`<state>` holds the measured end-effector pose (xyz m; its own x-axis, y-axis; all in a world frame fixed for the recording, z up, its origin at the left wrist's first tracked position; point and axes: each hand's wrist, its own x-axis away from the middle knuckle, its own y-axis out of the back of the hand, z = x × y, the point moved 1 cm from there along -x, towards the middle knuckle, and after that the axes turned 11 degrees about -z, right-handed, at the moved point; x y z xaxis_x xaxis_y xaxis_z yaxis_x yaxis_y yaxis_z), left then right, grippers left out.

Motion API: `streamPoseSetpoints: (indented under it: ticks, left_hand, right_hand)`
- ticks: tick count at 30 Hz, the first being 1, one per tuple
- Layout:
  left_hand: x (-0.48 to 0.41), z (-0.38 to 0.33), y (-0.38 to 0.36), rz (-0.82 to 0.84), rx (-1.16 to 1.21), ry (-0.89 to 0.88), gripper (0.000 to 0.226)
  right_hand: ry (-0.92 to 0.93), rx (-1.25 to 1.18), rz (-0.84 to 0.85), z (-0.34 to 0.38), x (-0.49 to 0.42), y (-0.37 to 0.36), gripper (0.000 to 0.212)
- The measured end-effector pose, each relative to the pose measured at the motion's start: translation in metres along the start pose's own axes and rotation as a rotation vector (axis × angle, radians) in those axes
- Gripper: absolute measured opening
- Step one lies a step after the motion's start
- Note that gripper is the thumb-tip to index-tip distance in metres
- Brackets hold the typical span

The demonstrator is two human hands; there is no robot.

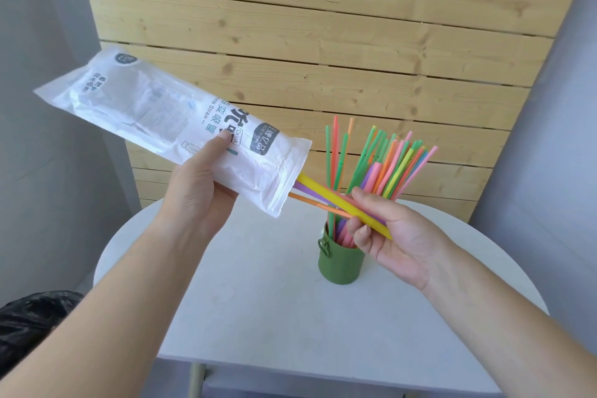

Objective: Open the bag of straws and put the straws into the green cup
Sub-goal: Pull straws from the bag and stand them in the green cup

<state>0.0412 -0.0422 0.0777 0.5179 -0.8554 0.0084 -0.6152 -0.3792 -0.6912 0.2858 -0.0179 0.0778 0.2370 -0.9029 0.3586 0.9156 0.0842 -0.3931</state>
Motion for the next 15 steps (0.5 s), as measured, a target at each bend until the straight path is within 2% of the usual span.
streamPoseSetpoints:
  ticks: [1,5,9,11,15]
  left_hand:
    - [0.0,0.001,0.0,-0.003,-0.001,0.007,0.021]
    - [0.002,0.008,-0.003,0.003,0.001,0.036,0.025]
    - [0.005,0.013,-0.007,0.0,0.005,0.053,0.022]
    - [0.004,0.012,-0.005,-0.022,0.008,0.061,0.016]
    - [0.003,0.01,0.001,-0.093,0.07,0.075,0.021]
  right_hand:
    - [0.019,0.035,-0.015,0.002,0.002,0.002,0.015]
    - [0.115,0.125,-0.096,0.01,0.005,0.014,0.025]
    - [0.2,0.229,-0.091,0.023,0.006,0.026,0.011]
    - [0.27,0.286,-0.111,0.038,0.008,0.035,0.01]
    - [0.391,0.428,-0.173,0.077,0.018,0.056,0.008]
